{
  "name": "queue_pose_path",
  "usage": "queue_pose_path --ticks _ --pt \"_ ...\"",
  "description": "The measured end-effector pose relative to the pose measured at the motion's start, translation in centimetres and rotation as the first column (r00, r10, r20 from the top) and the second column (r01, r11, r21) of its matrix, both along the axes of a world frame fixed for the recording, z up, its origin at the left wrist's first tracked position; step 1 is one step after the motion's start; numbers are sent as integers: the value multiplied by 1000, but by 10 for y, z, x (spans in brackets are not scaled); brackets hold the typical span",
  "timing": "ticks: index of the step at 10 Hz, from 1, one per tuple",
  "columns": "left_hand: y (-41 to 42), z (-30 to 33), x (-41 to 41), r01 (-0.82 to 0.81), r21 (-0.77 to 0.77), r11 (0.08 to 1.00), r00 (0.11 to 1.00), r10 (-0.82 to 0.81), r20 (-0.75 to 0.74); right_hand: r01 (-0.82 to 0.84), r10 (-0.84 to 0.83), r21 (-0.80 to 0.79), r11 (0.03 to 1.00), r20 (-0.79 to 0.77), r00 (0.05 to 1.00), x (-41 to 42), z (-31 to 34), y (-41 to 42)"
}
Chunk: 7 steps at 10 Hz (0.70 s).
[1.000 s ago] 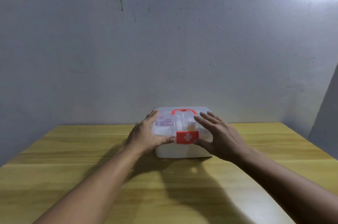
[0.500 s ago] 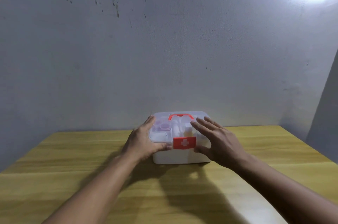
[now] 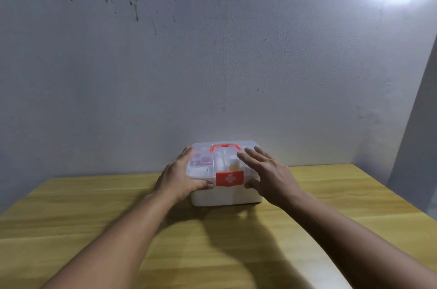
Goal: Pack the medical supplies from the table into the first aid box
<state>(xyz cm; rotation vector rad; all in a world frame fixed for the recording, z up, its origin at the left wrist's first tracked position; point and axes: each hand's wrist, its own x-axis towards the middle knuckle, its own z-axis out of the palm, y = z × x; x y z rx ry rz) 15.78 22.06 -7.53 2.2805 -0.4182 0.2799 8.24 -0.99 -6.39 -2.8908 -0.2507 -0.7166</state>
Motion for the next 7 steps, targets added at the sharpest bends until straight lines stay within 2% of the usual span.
queue_pose_path --ticks 2,5,6,7 --pt "-9 -3 21 -23 19 1000 999 24 -32 38 -37 21 999 -14 999 25 -4 -6" --pt "-13 -4 31 -47 143 989 998 53 -35 34 -34 -28 999 -10 999 31 -10 -7" --pt "-22 0 13 -129 194 973 991 135 -16 108 -109 -38 993 -28 994 19 -21 -3" --pt "-25 -15 -15 -202 197 959 979 203 14 233 -225 108 966 -82 971 -4 -47 -7"
